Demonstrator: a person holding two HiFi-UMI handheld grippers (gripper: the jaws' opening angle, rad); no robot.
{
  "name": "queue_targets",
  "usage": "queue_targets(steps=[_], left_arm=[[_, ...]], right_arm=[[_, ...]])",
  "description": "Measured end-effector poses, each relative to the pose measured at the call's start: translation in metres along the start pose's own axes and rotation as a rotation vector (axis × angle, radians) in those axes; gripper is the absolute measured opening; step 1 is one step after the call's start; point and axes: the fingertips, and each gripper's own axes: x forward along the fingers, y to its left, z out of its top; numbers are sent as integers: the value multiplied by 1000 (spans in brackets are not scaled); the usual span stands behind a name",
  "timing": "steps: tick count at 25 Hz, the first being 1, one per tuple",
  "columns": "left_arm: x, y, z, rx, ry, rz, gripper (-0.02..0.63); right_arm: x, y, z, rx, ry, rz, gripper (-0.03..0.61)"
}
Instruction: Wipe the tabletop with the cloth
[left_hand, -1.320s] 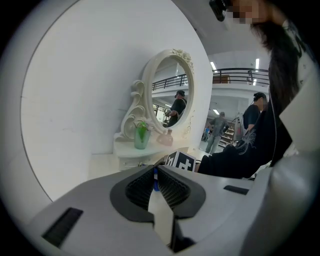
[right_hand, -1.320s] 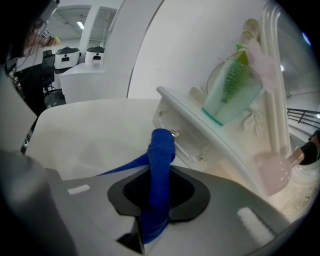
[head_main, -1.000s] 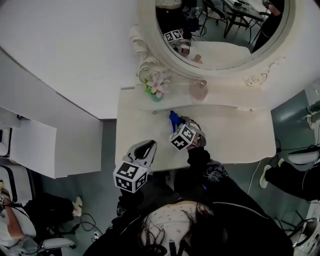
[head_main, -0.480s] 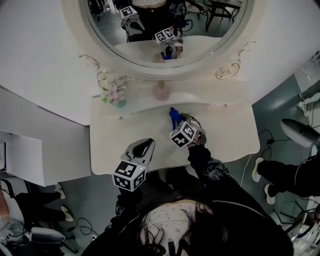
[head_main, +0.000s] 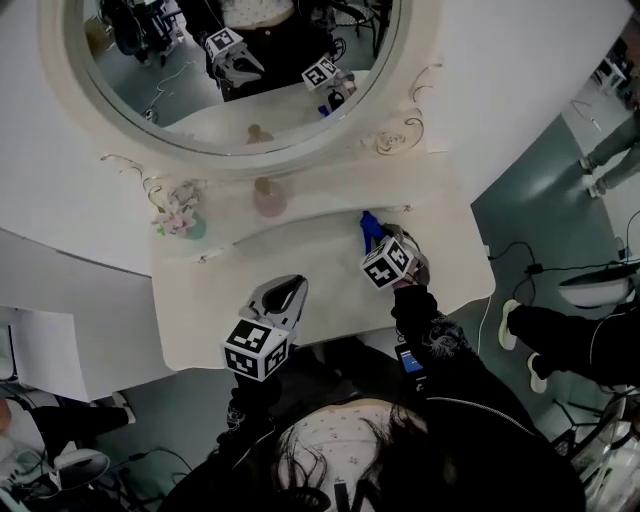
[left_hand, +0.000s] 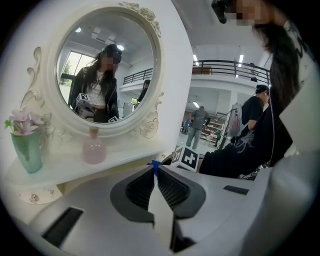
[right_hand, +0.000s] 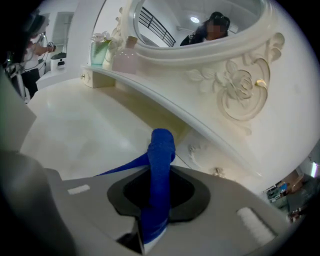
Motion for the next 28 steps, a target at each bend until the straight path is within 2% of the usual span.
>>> queue_targets(steps=[9,16,21,28], left_arm=[[33,-24,17,45,18,-80,2],[33,-18,18,43,30,-63,0],[26,-11,10,24,36,-34,0],[3,1,0,-3,29,7,0]], right_arm=[[-26,-110,-97,182,107,-166,74],[-52,-180,-164,396,173,-291,74],[-60,-203,-184,448,191,-332,74],[-63,-204,-181,495,192,-337,74]])
